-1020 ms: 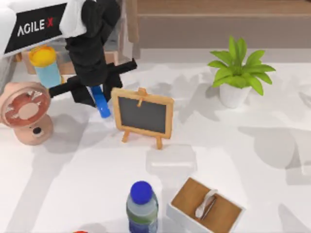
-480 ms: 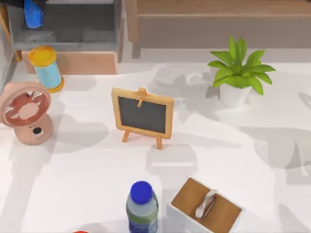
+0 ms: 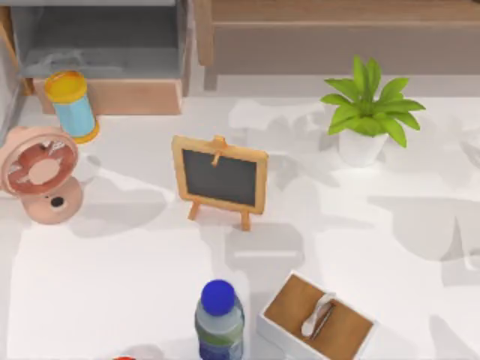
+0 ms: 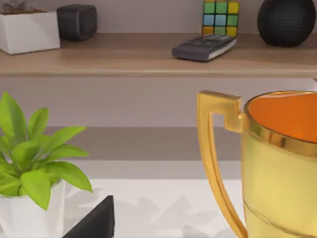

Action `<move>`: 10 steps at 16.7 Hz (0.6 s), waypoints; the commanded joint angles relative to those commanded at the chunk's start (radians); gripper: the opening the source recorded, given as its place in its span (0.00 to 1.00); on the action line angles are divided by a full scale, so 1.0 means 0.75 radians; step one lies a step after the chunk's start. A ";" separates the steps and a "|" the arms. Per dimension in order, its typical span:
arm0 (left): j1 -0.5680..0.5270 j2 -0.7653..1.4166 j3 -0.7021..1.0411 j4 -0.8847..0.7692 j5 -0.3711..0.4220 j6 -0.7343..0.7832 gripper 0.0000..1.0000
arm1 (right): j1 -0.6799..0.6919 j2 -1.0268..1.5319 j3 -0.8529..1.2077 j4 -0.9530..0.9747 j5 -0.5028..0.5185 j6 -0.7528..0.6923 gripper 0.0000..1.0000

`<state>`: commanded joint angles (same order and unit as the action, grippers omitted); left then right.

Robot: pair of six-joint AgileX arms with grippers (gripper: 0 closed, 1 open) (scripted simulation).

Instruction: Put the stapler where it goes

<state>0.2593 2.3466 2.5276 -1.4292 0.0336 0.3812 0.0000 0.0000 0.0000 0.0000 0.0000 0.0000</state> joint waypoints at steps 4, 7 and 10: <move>0.105 0.282 0.007 -0.009 -0.021 0.035 0.00 | 0.000 0.000 0.000 0.000 0.000 0.000 1.00; 0.099 0.384 -0.007 -0.019 -0.031 0.009 0.00 | 0.000 0.000 0.000 0.000 0.000 0.000 1.00; 0.097 0.390 -0.009 -0.021 -0.032 0.007 0.00 | 0.000 0.000 0.000 0.000 0.000 0.000 1.00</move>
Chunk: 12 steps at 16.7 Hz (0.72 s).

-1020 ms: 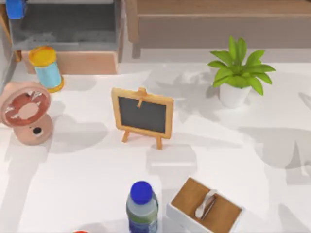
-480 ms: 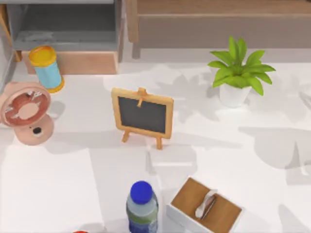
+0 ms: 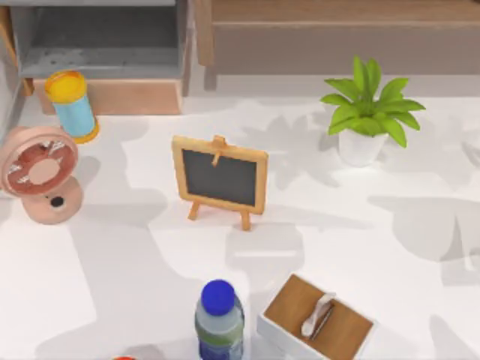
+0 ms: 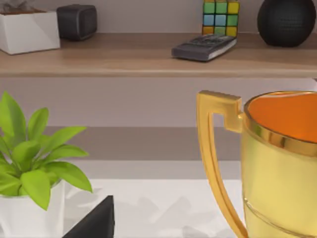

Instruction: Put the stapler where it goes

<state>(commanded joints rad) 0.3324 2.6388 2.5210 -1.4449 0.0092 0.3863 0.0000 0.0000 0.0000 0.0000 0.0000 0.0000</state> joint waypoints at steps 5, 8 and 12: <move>0.002 -0.003 -0.025 0.027 0.000 0.002 0.00 | 0.000 0.000 0.000 0.000 0.000 0.000 1.00; 0.001 -0.011 -0.068 0.061 0.000 0.001 0.00 | 0.000 0.000 0.000 0.000 0.000 0.000 1.00; 0.000 -0.011 -0.075 0.063 0.000 0.000 0.00 | 0.000 0.000 0.000 0.000 0.000 0.000 1.00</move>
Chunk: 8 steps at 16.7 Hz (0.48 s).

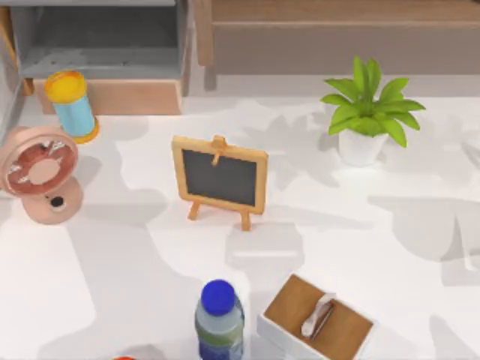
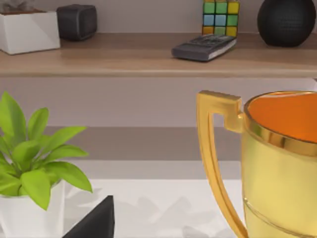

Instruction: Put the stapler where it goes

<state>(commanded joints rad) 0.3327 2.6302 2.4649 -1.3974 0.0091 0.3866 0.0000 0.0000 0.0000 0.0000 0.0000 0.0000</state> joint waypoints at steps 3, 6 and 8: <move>0.000 0.000 0.000 0.000 0.000 0.000 0.23 | 0.000 0.000 0.000 0.000 0.000 0.000 1.00; 0.000 0.000 0.000 0.000 0.000 0.000 0.45 | 0.000 0.000 0.000 0.000 0.000 0.000 1.00; 0.000 0.000 0.000 0.000 0.000 0.000 0.60 | 0.000 0.000 0.000 0.000 0.000 0.000 1.00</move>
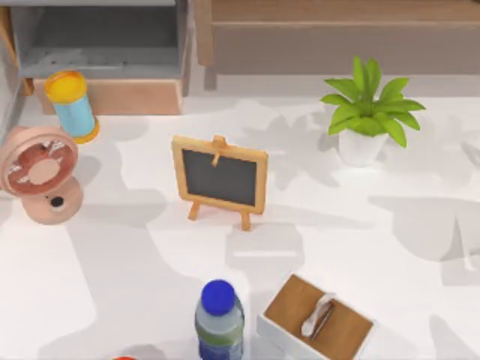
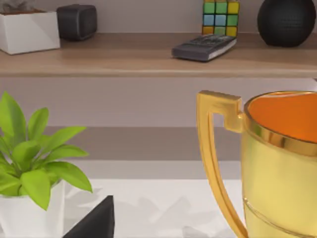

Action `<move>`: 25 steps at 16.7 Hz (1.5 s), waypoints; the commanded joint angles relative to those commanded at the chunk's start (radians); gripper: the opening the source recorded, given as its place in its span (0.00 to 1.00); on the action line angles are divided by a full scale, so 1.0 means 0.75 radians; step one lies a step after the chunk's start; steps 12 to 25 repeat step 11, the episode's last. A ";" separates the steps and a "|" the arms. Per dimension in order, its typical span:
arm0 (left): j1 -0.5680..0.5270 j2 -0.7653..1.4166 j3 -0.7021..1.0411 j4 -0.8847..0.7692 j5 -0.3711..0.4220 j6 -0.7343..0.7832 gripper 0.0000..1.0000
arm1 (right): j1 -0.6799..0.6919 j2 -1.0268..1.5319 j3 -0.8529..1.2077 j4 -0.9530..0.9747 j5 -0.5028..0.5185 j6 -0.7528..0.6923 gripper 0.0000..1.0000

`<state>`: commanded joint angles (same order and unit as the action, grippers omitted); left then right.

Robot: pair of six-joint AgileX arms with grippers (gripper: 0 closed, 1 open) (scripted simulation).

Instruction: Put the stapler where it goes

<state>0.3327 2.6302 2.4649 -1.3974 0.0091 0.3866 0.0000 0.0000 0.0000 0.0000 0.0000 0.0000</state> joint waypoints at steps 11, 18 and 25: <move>0.000 0.000 0.000 0.000 0.000 0.000 1.00 | 0.000 0.000 0.000 0.000 0.000 0.000 1.00; 0.000 0.000 0.000 0.000 0.000 0.000 1.00 | 0.000 0.000 0.000 0.000 0.000 0.000 1.00; 0.000 0.000 0.000 0.000 0.000 0.000 1.00 | 0.000 0.000 0.000 0.000 0.000 0.000 1.00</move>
